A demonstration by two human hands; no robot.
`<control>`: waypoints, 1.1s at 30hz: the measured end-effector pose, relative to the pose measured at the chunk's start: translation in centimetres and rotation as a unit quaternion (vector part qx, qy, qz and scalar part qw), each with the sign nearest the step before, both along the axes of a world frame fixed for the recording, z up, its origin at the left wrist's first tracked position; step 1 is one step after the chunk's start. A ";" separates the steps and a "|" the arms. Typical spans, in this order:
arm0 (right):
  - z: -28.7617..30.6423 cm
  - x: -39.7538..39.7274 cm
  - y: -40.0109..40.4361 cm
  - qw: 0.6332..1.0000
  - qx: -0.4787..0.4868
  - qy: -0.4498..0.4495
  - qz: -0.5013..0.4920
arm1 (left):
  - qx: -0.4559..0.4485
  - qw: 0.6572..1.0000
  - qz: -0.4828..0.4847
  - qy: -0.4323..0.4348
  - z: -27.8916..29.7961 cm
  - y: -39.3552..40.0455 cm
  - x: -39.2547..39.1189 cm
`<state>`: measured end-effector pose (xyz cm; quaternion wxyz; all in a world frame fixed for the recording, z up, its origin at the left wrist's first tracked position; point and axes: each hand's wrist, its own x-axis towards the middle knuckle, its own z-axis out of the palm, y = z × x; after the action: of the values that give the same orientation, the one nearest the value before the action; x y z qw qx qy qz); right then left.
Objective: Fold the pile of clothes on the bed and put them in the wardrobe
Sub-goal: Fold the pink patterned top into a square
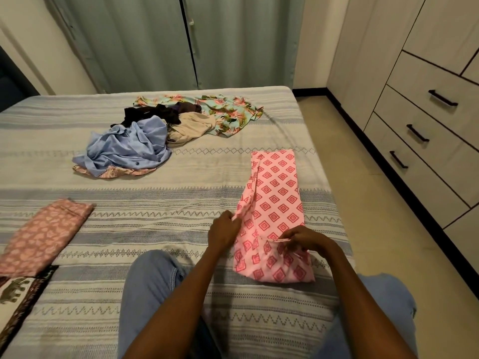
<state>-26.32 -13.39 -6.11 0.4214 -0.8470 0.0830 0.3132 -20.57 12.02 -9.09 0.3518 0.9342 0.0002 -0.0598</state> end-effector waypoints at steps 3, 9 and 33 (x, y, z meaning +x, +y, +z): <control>-1.5 0.7 0.2 0.997 -0.069 -0.010 0.027 | 0.022 0.998 0.039 0.045 -0.3 2.8 0.5; -2.2 1.7 1.9 0.982 -0.180 -0.052 0.021 | 0.039 0.992 0.038 0.110 -1.0 3.8 1.6; -1.2 19.1 10.1 0.707 -0.422 -0.371 0.430 | -0.203 0.972 0.115 0.042 -2.9 1.7 -0.5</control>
<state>-7.23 -3.34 -7.32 -0.1638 -0.9281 -0.3300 0.0537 -21.02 13.73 -12.01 0.5379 0.8338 0.1102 -0.0567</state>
